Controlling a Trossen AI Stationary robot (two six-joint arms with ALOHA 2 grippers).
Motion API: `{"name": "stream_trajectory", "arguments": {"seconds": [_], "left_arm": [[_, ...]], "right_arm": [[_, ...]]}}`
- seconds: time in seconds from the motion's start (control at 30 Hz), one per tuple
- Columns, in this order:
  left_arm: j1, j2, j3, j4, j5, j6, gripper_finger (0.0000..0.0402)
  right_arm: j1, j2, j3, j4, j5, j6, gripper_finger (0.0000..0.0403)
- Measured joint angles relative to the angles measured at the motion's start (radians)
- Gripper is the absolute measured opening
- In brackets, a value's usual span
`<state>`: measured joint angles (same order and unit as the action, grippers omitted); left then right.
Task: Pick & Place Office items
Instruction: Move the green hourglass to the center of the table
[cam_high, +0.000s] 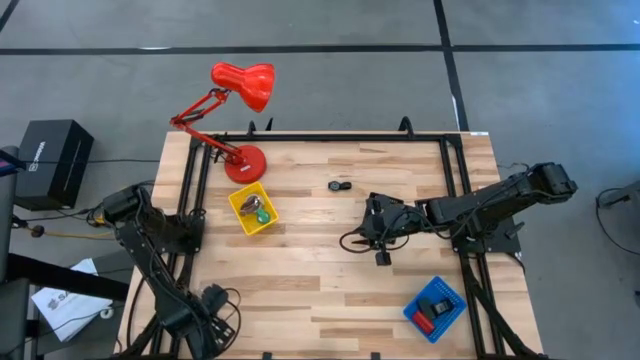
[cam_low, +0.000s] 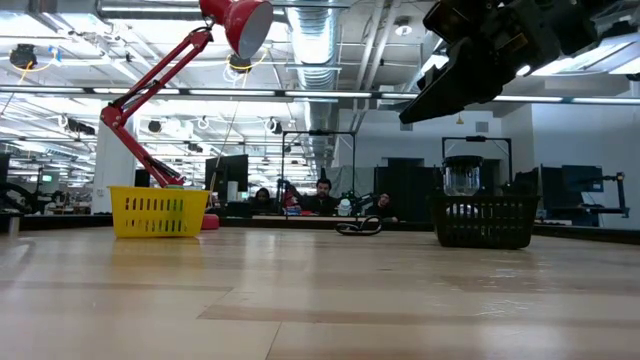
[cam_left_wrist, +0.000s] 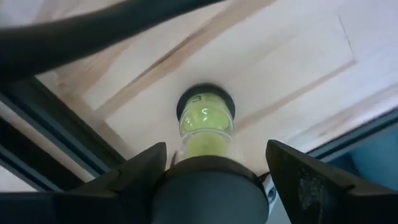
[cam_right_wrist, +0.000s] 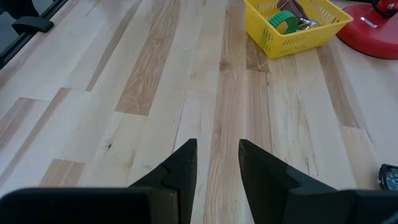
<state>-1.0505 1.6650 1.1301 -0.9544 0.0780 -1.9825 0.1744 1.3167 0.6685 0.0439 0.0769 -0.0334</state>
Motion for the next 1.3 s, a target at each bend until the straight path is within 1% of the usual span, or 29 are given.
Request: {"name": "stream_trajectory", "arguments": {"seconds": [0.1,0.2,0.43,0.6,0.8,0.93,1.17,1.3], "left_arm": [[-0.005,0.0,0.0,0.004,0.044,0.038,0.0255],[-0.006,0.0,0.0,0.003,0.087,0.041,0.0242],[-0.005,0.0,0.0,0.004,0.061,0.042,0.0219],[-0.005,0.0,0.0,0.006,0.061,0.041,0.0208],[-0.003,0.0,0.0,0.008,0.061,0.041,0.021],[-0.003,0.0,0.0,0.014,0.034,0.041,0.0214],[-0.003,0.0,0.0,0.015,0.031,0.041,0.0199],[-0.003,0.0,0.0,0.021,0.031,0.041,0.0215]], "right_arm": [[0.0,0.0,0.0,0.0,0.0,0.0,0.0109],[0.0,0.0,0.0,0.0,0.0,0.0,0.0109],[0.0,0.0,0.0,0.0,0.0,0.0,0.0109],[0.0,0.0,0.0,0.0,0.0,0.0,0.0109],[0.0,0.0,0.0,0.0,0.0,0.0,0.0109],[0.0,0.0,0.0,0.001,0.0,0.0,0.0109],[0.0,0.0,0.0,0.001,0.0,-0.001,0.0109],[0.0,0.0,0.0,0.001,0.0,-0.001,0.0109]]}}
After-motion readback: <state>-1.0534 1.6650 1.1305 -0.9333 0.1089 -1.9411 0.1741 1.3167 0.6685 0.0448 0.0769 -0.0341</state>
